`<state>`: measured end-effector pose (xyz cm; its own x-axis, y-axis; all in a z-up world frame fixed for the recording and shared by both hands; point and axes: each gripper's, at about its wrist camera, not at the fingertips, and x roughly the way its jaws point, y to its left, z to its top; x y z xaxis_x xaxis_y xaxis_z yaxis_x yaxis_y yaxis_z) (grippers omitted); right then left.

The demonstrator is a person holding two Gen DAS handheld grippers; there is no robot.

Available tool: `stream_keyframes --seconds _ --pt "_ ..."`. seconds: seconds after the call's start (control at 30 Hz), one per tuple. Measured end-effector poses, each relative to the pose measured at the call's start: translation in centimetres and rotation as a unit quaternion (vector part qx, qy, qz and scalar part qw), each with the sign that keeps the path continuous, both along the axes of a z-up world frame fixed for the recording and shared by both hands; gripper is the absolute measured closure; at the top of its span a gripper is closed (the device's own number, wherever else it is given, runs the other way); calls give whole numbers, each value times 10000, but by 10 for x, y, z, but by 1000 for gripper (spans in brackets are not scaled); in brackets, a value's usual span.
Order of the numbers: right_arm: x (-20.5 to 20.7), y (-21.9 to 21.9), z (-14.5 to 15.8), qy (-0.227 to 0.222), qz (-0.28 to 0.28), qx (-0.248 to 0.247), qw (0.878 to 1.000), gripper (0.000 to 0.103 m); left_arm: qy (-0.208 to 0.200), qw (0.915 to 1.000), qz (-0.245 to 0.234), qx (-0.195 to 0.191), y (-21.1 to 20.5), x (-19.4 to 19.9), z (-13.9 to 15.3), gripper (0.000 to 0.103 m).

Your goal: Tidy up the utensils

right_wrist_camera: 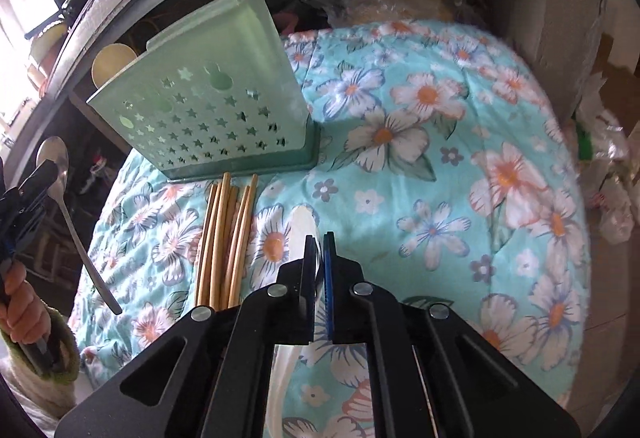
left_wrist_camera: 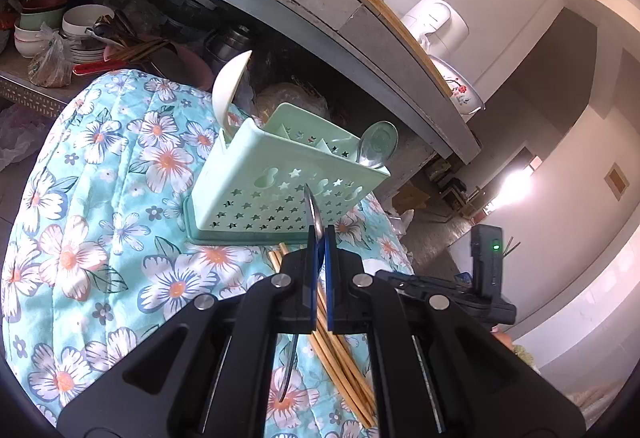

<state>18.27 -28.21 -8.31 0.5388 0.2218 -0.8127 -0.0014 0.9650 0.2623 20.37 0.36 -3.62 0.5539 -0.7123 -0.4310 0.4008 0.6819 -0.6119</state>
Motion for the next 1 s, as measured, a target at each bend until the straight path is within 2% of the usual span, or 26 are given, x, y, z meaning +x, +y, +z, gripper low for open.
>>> stream_keyframes --seconds 0.17,0.43,0.6,0.77,0.87,1.0 --pt "-14 -4 46 -641 -245 -340 9971 99 -239 9997 51 -93 7 -4 13 101" --pt "-36 -6 117 -1742 -541 -460 9821 99 -1106 9933 246 -247 10 -4 65 101" --pt "-48 -5 132 -2043 -521 -314 9770 99 -1736 9823 555 -423 10 6 101 101" --pt "-53 -1 134 -2136 -458 -193 9757 99 -2192 9693 946 -594 10 27 124 101" --pt "-54 -1 133 -2138 -442 -92 9758 99 -2281 9645 1245 -473 6 43 127 101" --pt "-51 -3 128 -2090 -427 -10 9770 99 -2123 9661 1421 -362 0 70 114 101"
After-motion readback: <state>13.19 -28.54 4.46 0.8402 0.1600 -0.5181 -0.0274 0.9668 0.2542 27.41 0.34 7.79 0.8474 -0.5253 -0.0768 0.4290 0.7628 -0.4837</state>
